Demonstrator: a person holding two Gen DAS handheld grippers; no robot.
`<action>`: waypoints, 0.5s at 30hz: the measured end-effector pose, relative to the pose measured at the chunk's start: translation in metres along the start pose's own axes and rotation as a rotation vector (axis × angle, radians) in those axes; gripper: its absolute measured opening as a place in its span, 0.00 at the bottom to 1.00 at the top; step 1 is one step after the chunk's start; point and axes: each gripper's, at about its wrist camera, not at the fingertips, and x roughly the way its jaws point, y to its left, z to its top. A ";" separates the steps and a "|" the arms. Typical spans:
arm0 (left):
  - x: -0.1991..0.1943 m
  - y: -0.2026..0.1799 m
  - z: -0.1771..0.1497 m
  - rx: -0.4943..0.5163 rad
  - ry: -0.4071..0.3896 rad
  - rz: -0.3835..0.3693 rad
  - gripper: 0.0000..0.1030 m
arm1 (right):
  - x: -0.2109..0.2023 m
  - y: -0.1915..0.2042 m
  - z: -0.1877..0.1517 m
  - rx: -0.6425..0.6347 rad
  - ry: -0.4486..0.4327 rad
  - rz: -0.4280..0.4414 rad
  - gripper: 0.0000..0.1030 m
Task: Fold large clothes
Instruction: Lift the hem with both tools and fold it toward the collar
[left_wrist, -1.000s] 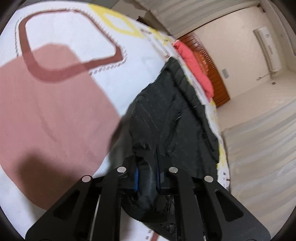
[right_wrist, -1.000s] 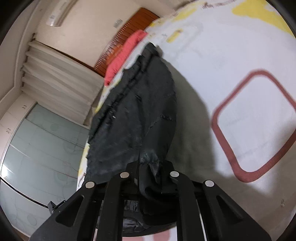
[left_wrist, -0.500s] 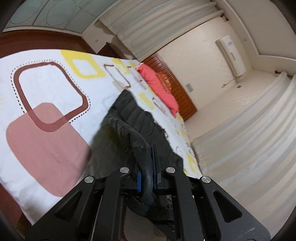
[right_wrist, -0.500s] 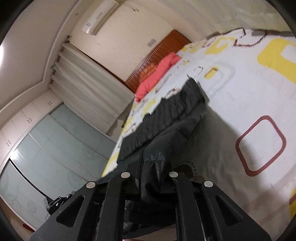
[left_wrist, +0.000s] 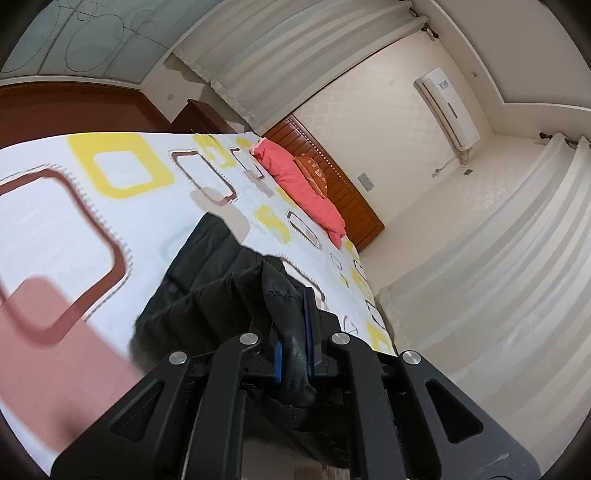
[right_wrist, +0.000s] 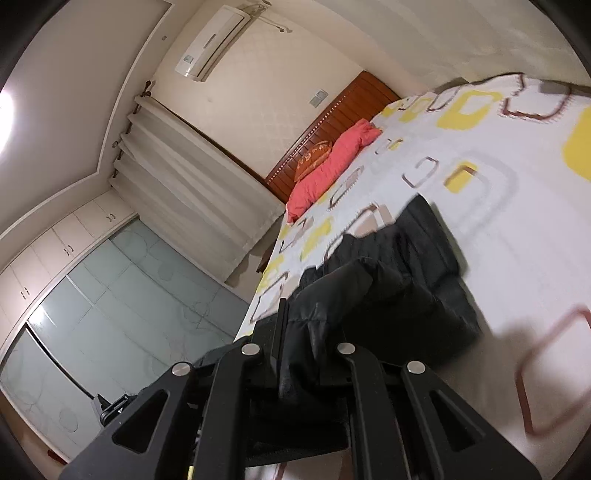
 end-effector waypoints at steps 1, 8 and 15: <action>0.012 -0.001 0.006 0.006 -0.001 0.008 0.08 | 0.016 -0.001 0.009 -0.005 0.001 -0.004 0.09; 0.114 -0.007 0.037 0.047 -0.001 0.103 0.08 | 0.110 -0.021 0.049 0.016 0.033 -0.047 0.09; 0.210 0.013 0.046 0.099 0.023 0.226 0.08 | 0.191 -0.063 0.066 0.050 0.082 -0.146 0.09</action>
